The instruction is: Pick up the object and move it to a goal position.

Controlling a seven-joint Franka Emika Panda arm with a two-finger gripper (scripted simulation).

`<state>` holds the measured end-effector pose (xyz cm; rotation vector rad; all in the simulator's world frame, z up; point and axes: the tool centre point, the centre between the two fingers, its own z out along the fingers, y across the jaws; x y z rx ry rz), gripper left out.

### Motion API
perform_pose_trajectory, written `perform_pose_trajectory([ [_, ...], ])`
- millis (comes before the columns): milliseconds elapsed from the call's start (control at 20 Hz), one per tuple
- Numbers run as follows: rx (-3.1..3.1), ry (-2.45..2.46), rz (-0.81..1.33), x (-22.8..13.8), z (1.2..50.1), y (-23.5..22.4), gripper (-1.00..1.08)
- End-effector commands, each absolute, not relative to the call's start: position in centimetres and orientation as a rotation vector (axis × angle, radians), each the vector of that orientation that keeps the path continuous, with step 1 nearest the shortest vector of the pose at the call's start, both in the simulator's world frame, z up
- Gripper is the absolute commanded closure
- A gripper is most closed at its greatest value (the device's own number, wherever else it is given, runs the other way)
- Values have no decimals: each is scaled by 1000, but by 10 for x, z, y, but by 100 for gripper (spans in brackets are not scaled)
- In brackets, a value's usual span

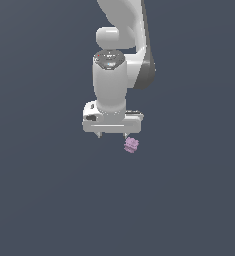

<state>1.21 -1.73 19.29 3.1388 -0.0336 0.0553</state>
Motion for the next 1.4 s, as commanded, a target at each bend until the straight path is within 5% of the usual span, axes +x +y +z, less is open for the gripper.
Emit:
perform_pose_trajectory([
  [0, 3139, -34, 55, 12, 193, -17, -92],
  [1350, 3143, -148, 23, -2, 158, 4, -92],
])
